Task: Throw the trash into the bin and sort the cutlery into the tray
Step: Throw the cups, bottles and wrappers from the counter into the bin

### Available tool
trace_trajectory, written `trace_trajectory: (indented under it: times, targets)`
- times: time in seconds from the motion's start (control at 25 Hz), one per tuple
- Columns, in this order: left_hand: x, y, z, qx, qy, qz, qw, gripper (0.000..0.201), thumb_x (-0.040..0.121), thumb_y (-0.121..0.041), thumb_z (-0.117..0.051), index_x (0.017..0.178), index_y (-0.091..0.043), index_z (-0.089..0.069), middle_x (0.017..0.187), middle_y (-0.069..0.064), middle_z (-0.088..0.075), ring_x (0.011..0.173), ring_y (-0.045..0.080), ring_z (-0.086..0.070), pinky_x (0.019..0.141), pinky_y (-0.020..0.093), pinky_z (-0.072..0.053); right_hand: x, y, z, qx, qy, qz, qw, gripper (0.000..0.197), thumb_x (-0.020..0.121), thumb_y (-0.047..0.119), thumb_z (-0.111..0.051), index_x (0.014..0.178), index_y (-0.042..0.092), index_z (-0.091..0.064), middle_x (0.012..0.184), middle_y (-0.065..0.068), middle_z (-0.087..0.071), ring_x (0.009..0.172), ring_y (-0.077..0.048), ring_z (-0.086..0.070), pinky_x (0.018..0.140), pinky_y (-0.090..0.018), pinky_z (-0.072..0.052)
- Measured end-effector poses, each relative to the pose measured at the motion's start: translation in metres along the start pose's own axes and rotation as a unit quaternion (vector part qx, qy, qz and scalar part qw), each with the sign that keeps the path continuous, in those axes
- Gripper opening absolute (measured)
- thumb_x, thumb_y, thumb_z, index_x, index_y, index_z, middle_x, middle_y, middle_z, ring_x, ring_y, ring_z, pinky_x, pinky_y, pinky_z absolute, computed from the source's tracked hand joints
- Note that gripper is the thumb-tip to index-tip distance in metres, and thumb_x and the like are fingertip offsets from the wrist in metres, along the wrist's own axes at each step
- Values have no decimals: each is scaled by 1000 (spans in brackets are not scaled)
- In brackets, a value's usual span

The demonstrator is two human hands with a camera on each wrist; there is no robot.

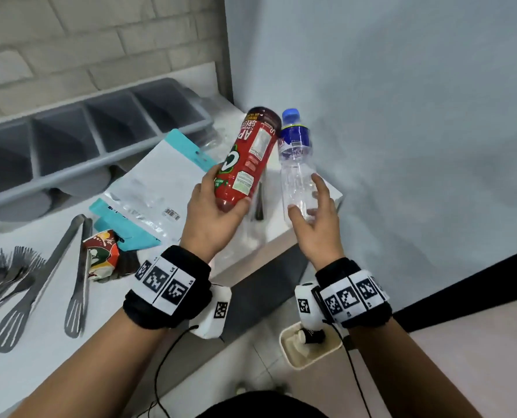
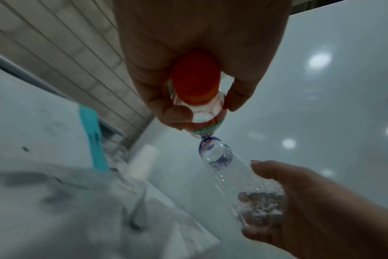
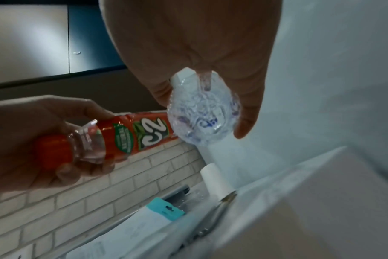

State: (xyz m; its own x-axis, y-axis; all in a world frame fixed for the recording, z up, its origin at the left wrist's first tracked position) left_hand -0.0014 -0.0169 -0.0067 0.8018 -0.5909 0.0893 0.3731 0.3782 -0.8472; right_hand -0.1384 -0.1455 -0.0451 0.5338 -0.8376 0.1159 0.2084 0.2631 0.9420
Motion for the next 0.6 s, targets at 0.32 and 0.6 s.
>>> trace_trajectory:
  times: [0.32, 0.6]
  targets:
    - [-98, 36, -148, -101, 302, 18, 948, 70, 80, -18, -69, 139, -26, -31, 120, -18, -51, 109, -8, -54, 93, 10, -46, -117, -134, 59, -6, -196, -110, 975, 67, 78, 45, -53, 137, 30, -25, 138, -8, -38, 116, -33, -51, 93, -45, -50]
    - [-156, 220, -292, 69, 397, 258, 878, 69, 79, -26, -69, 137, -13, -33, 117, 3, -62, 104, 25, -63, 95, 34, -50, -202, -346, 9, 20, -121, -439, 890, 70, 81, 32, -56, 143, 24, -26, 139, -14, -39, 126, -32, -42, 106, -49, -40]
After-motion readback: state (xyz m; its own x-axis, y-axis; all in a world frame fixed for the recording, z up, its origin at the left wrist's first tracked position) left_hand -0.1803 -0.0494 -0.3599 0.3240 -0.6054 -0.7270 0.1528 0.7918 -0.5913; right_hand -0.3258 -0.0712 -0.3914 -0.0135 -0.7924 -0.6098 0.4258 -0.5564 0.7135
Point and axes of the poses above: each hand's wrist, its own x-axis towards the middle knuckle, its own z-axis out of the back of the hand, y = z × x, the point moved 5 cm from there along x, towards the middle knuckle
